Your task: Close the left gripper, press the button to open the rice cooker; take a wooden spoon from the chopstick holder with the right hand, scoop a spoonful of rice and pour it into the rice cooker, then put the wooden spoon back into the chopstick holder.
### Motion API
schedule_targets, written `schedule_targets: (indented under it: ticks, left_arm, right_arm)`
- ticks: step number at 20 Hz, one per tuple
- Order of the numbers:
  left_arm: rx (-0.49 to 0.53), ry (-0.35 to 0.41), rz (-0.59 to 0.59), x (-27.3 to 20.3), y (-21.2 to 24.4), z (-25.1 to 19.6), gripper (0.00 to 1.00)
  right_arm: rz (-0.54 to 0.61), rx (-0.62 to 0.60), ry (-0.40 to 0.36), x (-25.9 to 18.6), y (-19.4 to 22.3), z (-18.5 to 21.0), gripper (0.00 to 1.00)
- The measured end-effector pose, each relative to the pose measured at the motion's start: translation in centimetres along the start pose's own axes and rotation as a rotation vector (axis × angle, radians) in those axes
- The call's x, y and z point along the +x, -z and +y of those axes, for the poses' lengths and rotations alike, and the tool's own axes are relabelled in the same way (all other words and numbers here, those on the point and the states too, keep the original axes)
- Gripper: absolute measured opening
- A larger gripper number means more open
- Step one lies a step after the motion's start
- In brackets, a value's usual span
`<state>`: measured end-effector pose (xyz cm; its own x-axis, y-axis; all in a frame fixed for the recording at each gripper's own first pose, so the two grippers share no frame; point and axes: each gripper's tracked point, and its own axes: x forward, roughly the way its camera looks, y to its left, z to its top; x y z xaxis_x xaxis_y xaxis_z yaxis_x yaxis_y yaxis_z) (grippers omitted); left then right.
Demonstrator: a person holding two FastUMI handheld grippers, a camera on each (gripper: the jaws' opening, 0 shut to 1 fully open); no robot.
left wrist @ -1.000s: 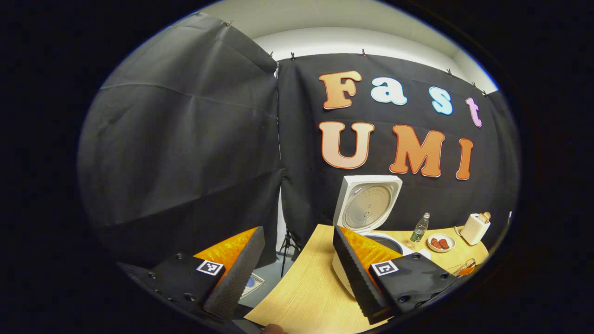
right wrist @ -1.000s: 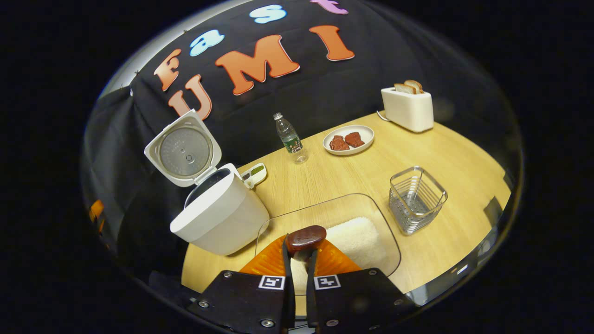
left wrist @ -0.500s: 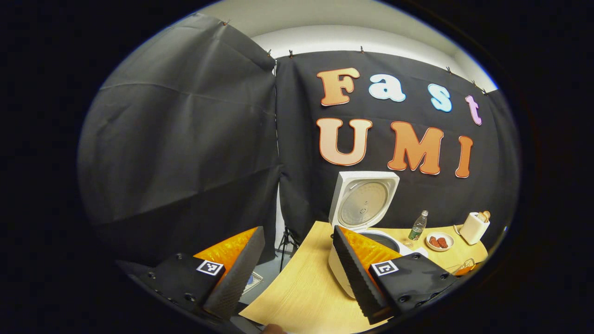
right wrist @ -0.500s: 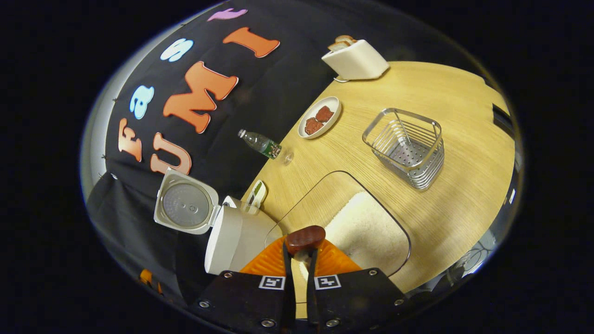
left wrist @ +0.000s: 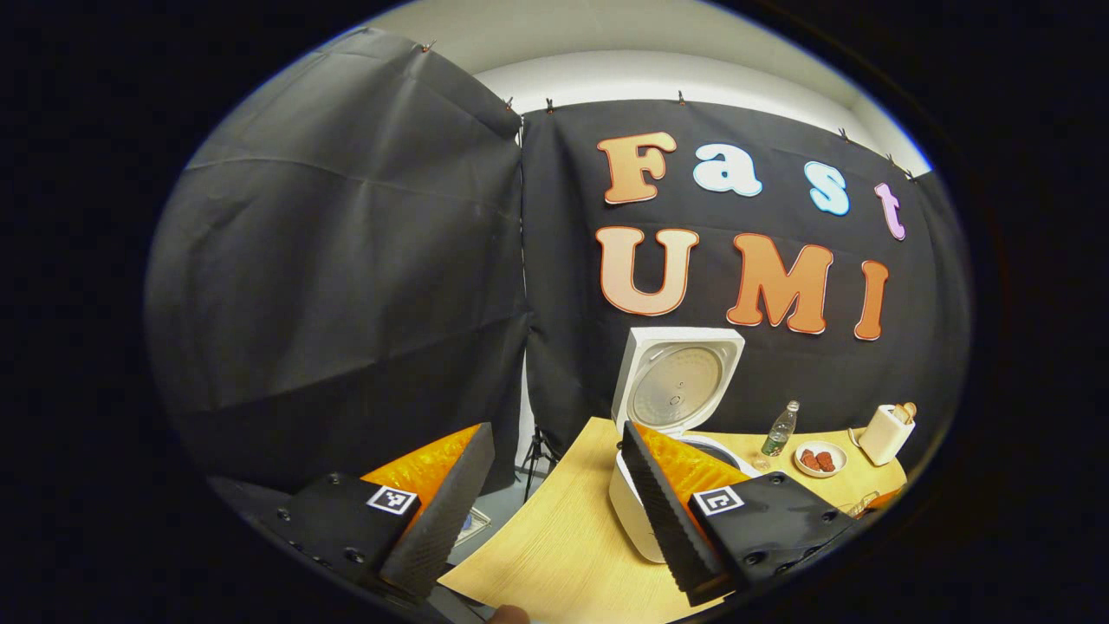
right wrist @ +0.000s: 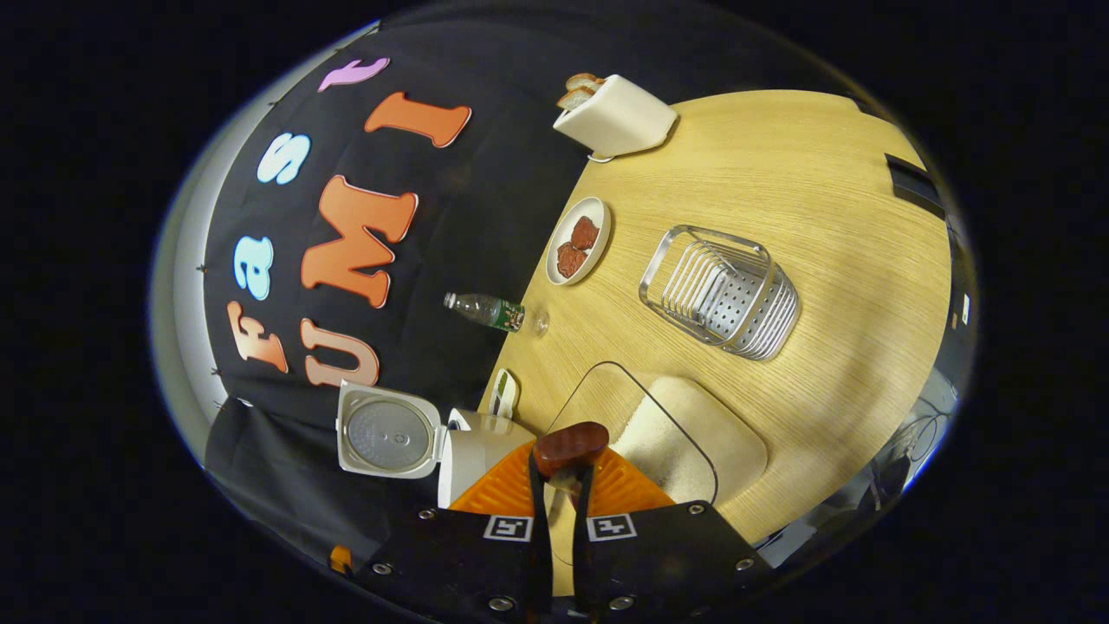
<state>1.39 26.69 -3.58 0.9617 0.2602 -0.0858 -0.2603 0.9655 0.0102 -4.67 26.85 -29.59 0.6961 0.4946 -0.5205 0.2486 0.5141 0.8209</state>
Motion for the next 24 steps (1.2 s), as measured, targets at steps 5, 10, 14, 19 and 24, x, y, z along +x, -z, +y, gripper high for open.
schedule_targets:
  ticks: [5, 10, 14, 19, 24]
  left_arm:
    - [-0.002, 0.019, -0.012, -0.8, -0.4, -1.1, 1.00]
    - [0.010, 0.037, -0.016, -1.1, -0.4, -1.4, 1.00]
    - [-0.004, 0.041, -0.023, -1.6, -0.6, -0.8, 1.00]
    - [-0.018, 0.041, -0.029, -2.5, -0.5, 0.0, 0.99]
    - [-0.016, 0.078, -0.041, -3.8, -0.4, -0.5, 1.00]
  right_arm:
    - [-0.038, 0.054, -0.021, -1.6, -1.8, 1.1, 0.08]
    - [-0.070, 0.081, -0.068, -3.0, -3.3, 4.4, 0.08]
    - [-0.067, 0.096, -0.087, -3.4, -3.5, 7.6, 0.08]
    - [-0.048, 0.089, -0.129, -2.4, -3.1, 12.0, 0.09]
    - [-0.011, 0.077, -0.184, 0.0, -1.9, 17.1, 0.08]
